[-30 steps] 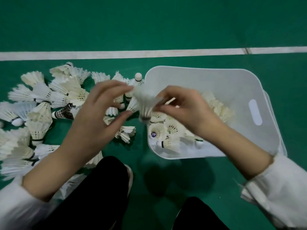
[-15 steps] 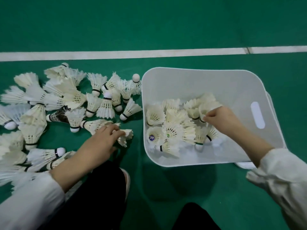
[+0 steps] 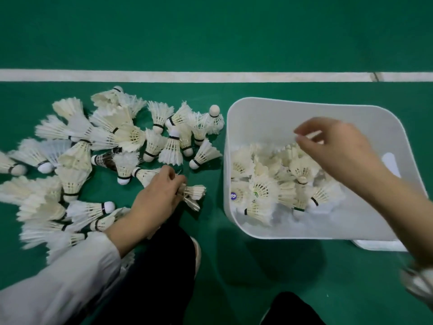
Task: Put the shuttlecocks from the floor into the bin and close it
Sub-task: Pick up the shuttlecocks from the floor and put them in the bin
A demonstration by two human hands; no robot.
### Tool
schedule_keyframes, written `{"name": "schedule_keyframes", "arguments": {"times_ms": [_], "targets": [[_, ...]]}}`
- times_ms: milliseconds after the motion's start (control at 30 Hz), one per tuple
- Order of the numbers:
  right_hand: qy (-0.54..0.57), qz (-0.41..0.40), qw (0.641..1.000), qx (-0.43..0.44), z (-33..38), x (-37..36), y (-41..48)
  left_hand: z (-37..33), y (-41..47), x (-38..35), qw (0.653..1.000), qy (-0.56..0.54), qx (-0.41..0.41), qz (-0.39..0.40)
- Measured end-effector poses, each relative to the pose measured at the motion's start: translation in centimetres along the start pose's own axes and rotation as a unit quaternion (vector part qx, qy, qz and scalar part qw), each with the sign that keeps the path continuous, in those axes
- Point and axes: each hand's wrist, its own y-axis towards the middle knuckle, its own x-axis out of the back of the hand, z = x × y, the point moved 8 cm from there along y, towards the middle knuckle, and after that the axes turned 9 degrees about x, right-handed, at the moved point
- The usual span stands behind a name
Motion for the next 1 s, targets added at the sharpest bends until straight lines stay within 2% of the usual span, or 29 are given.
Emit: {"name": "schedule_keyframes", "arguments": {"times_ms": [33, 100, 167, 233, 300, 400, 567, 667, 767, 833, 933, 1000], "targets": [[0.056, -0.002, 0.998, 0.035, 3.3, 0.5, -0.4, 0.4, 0.0, 0.2, 1.0, -0.011, 0.007, -0.001], [0.123, 0.042, 0.984, 0.12, 9.9, -0.4, -1.3, 1.4, -0.2, 0.6, 0.999, -0.047, 0.021, 0.004], [0.109, 0.107, 0.97, 0.189, 15.0, -3.8, -2.4, 2.3, -0.4, 1.0, 0.996, -0.081, 0.024, 0.01], [0.045, 0.176, 0.957, 0.225, 17.9, -9.1, -3.5, 3.1, -0.8, 1.3, 0.996, -0.087, 0.016, 0.004], [-0.023, 0.241, 0.95, 0.195, 17.9, -15.3, -4.3, 4.1, -1.3, 1.6, 0.998, -0.06, 0.025, -0.017], [-0.069, 0.295, 0.951, 0.069, 14.6, -21.5, -4.2, 5.5, -2.2, 2.6, 0.995, -0.027, 0.066, -0.063], [-0.056, 0.232, 0.966, -0.096, 9.7, -23.5, -3.6, 5.2, -2.6, 4.1, 0.995, -0.028, 0.057, -0.073], [0.034, 0.15, 0.976, -0.155, 8.9, -23.2, -3.4, 5.5, -2.5, 5.0, 0.995, -0.045, 0.072, -0.057], [0.081, 0.106, 0.99, -0.051, 11.0, -22.5, -1.9, 6.3, -2.7, 7.0, 0.986, -0.11, 0.1, -0.075], [0.125, 0.111, 0.986, -0.01, 12.1, -22.7, -1.0, 6.8, -3.0, 8.2, 0.975, -0.158, 0.124, -0.091], [0.145, 0.12, 0.982, -0.012, 12.4, -23.0, -0.1, 7.1, -3.5, 9.2, 0.958, -0.239, 0.132, -0.091], [0.147, 0.139, 0.979, -0.022, 12.3, -23.4, 0.1, 7.3, -3.6, 9.2, 0.958, -0.24, 0.124, -0.092]]}}
